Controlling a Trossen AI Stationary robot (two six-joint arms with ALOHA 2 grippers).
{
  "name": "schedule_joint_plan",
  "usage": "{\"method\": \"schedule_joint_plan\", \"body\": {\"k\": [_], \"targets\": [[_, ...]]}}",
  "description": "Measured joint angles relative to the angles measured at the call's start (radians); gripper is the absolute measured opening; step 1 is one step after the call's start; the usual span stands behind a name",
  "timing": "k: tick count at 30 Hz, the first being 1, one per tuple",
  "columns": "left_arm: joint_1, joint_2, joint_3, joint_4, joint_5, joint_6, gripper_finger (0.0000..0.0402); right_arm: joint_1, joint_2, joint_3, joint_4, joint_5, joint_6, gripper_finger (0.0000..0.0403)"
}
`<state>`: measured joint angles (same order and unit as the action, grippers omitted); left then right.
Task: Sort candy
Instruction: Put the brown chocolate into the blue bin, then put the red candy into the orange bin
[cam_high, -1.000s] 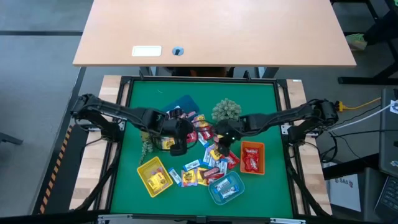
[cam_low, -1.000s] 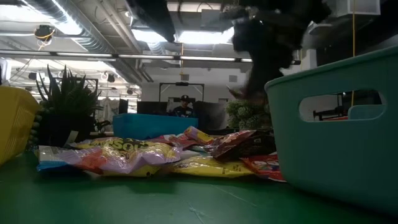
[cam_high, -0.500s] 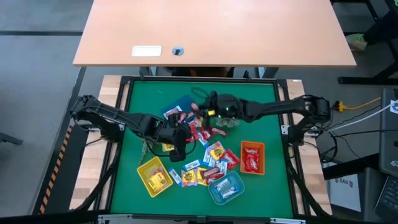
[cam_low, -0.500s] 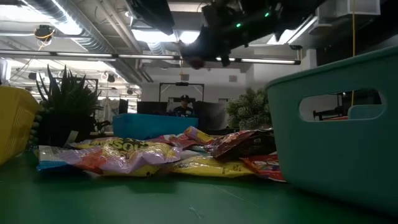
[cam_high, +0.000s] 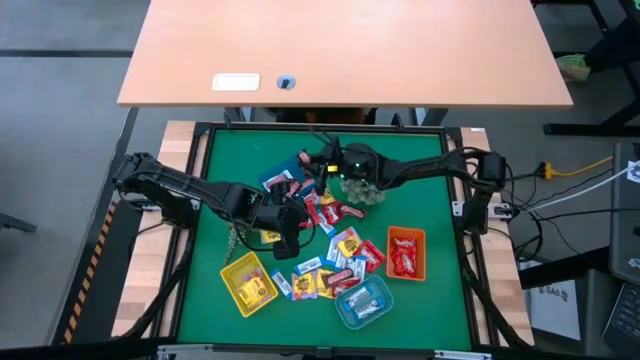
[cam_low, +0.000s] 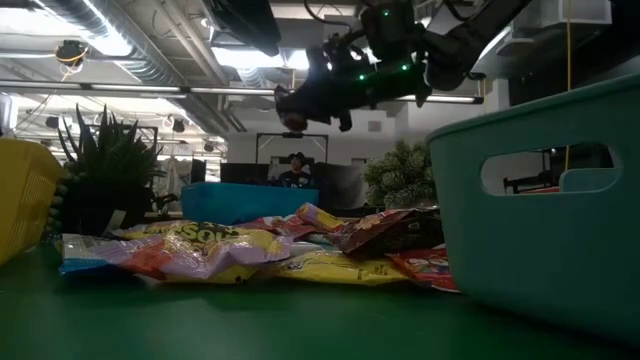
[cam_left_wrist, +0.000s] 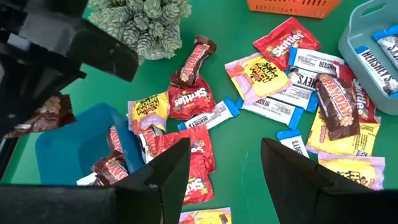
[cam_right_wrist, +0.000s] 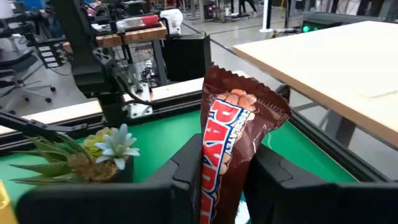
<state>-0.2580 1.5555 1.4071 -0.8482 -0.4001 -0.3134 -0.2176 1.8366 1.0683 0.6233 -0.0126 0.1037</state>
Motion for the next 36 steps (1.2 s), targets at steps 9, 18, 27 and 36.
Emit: {"method": "schedule_joint_plan", "body": {"k": [9, 18, 27, 36], "targets": [[0.000, 0.000, 0.000, 0.005, 0.000, -0.002, 0.0181, 0.001, 0.000, 0.000, -0.002, -0.024, -0.004, 0.0173], [0.000, 0.000, 0.000, 0.006, 0.000, -0.014, 0.0181, 0.001, -0.001, 0.000, -0.003, -0.007, 0.031, 0.0266], [0.000, 0.016, -0.026, 0.004, 0.000, -0.105, 0.0181, 0.001, -0.061, 0.000, -0.040, -0.110, 0.023, 0.0280], [0.000, 0.019, -0.260, 0.125, -0.001, -0.176, 0.0181, 0.001, -0.282, 0.001, -0.326, -0.137, -0.110, 0.0280]]}}
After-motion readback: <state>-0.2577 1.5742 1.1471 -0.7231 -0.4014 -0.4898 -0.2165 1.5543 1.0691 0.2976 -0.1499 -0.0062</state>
